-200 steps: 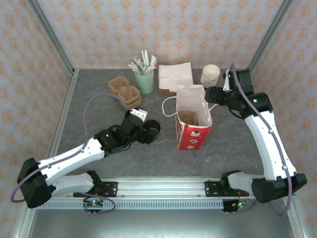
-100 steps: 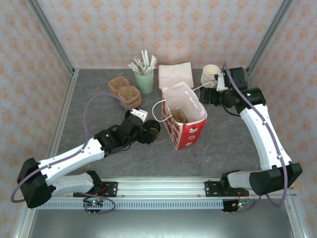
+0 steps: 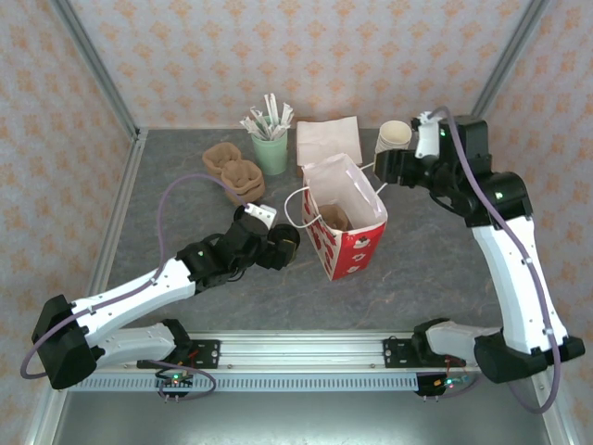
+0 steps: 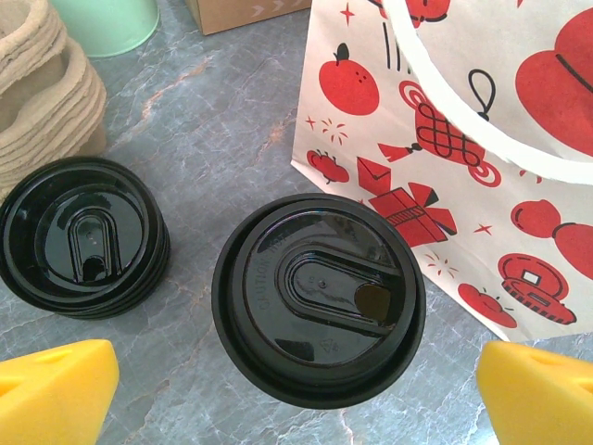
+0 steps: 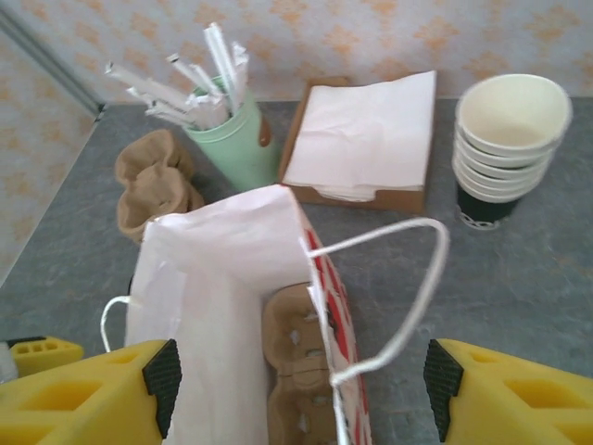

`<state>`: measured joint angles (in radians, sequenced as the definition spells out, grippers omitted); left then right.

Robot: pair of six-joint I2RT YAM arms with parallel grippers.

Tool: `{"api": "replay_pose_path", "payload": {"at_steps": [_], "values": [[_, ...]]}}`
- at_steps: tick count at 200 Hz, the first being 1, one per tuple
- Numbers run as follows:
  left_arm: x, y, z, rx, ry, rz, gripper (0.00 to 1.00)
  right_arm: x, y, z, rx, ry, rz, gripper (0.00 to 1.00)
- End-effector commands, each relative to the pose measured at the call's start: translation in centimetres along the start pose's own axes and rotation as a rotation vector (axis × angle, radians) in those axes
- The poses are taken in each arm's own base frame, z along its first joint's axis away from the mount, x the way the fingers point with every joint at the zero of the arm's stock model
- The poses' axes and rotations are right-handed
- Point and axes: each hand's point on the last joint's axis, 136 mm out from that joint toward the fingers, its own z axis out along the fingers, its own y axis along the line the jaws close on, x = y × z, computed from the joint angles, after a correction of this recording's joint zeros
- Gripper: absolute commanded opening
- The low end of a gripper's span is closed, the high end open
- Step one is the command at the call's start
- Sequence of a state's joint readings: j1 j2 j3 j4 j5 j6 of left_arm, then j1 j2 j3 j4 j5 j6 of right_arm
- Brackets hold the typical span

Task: Pack the takeout coffee

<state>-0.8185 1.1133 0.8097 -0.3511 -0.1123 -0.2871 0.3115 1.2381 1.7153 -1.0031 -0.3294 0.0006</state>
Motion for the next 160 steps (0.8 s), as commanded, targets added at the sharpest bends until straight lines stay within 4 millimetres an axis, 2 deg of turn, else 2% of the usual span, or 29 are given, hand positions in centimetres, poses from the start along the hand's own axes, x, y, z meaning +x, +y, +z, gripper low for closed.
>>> {"api": "replay_pose_path", "payload": {"at_steps": [1, 42, 88, 160], "values": [[-0.4, -0.6, -0.1, 0.012, -0.006, 0.005, 1.00, 0.1, 0.0, 3.3, 0.015, 0.069, -0.066, 0.72], [0.0, -0.4, -0.1, 0.010, 0.000, 0.000, 1.00, 0.3, 0.1, 7.7, 0.009, 0.168, -0.120, 0.71], [0.0, 0.0, -0.6, -0.003, -0.005, -0.001, 1.00, 1.2, -0.2, 11.5, -0.002, 0.269, -0.166, 0.69], [0.0, 0.2, -0.8, -0.006, -0.009, -0.004, 1.00, 2.9, -0.3, 14.0, -0.027, 0.366, -0.165, 0.62]]}}
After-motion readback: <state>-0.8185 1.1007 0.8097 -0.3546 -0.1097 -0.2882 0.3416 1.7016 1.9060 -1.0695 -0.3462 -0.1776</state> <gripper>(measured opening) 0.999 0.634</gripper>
